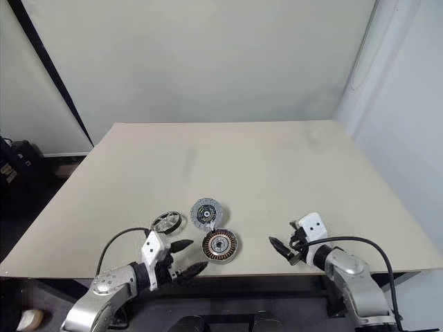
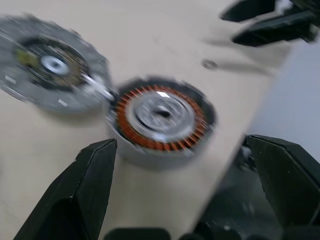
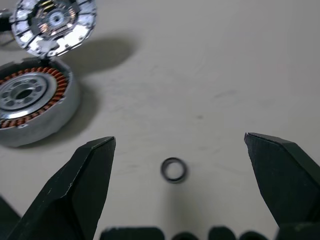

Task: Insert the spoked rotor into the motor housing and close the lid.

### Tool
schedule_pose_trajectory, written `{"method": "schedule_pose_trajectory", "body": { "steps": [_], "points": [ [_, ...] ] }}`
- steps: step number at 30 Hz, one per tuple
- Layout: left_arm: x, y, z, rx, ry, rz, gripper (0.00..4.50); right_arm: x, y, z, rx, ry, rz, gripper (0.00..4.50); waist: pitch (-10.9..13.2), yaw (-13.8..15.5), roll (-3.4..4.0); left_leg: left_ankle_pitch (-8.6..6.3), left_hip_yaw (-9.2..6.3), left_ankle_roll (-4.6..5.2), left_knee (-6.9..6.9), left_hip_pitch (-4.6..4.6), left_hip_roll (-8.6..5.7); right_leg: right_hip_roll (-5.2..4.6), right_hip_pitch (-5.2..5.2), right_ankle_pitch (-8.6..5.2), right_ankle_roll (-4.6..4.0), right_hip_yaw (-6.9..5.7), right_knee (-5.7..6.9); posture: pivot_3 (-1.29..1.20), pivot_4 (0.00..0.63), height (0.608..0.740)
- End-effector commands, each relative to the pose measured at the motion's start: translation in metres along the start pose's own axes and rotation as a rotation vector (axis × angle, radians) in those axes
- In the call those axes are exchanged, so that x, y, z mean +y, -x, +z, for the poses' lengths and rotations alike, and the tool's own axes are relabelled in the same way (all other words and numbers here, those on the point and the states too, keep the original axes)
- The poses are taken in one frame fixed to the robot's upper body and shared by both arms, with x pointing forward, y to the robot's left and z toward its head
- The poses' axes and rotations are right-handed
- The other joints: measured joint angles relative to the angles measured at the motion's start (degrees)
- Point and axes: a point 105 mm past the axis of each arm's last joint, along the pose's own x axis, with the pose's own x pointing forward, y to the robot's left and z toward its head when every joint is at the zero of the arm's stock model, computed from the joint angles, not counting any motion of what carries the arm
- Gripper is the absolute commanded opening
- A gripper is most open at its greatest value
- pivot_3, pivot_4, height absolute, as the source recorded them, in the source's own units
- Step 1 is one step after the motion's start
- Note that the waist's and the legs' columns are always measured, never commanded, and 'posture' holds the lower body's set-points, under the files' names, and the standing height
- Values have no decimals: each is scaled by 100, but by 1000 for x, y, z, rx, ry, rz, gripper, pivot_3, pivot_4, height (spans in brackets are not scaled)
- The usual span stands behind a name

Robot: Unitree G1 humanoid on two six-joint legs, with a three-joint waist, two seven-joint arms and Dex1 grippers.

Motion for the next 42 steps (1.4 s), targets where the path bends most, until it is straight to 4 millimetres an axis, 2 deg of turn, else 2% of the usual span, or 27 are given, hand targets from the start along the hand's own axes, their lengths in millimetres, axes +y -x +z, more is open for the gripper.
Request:
{"method": "schedule_pose_trajectory", "body": {
  "steps": [1,10,21,24,33,37,42],
  "points": [
    [-5,-1,16,-37,-30,-54,4461,0,-3,9,0,39,-17,4500,0,2,0,-8,0,-14,1,0,0,0,-1,0,0,0,0,0,0,740],
    [-3,-6,18,-29,-73,-116,4461,0,-19,-14,85,19,-87,4500,0,0,0,-1,3,-2,2,-4,0,-2,-2,0,0,-2,-2,0,0,740],
    [-6,-7,16,-1,-80,-151,4461,-1,-25,-19,91,-23,-116,4500,0,0,1,5,2,9,-3,-2,1,0,-1,0,1,-2,-1,0,0,740],
    [-6,-7,17,0,-82,-150,4500,0,-24,-20,95,-31,-117,3909,0,1,1,5,2,9,-3,-3,1,-1,-1,0,1,-1,-1,0,0,740],
    [-7,-8,17,8,-93,-155,4500,2,-23,-23,109,-34,-107,803,0,0,0,5,1,9,-3,-2,1,0,-1,0,1,-2,-1,0,0,740],
    [-7,-9,18,7,-98,-154,4500,2,-26,-18,84,-38,-113,792,0,0,0,5,1,9,-3,-2,1,-1,-1,0,1,-2,-1,0,0,740],
    [-2,-5,18,6,-100,-140,4500,3,-30,-2,30,-25,-110,792,0,-1,2,5,2,9,-3,-2,3,0,-2,0,1,-2,-1,0,0,740]
  ]
}}
